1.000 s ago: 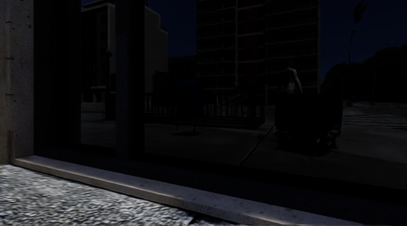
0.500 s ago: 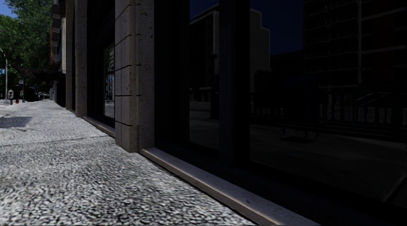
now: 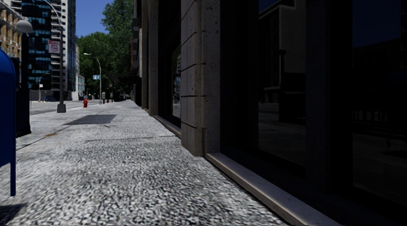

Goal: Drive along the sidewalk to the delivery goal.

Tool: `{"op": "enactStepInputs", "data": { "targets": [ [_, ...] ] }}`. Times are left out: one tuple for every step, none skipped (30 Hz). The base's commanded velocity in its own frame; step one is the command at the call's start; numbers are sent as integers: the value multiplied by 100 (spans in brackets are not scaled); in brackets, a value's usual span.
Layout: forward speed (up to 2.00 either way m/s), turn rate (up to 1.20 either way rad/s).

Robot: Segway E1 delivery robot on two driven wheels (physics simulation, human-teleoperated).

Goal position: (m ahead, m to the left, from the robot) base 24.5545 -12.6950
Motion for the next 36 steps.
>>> {"op": "enactStepInputs", "data": {
  "targets": [
    [105, 0],
    [108, 0],
    [109, 2],
    [109, 25],
    [109, 25],
    [109, 46],
    [109, 51],
    [108, 52],
    [108, 52],
    [108, 53],
    [108, 53],
    [108, 55],
    [108, 55],
    [107, 59],
    [107, 62],
    [107, 64],
    [107, 64],
    [107, 71],
    [107, 75],
    [107, 76],
    [107, 76],
    [107, 76],
    [107, 77],
    [107, 77],
    [107, 77],
    [107, 77],
    [107, 77],
    [107, 77],
    [107, 77],
    [107, 77],
    [109, 23],
    [112, 0],
    [112, 0],
    [115, 0],
    [116, 0],
    [116, 0]
  ]
}}
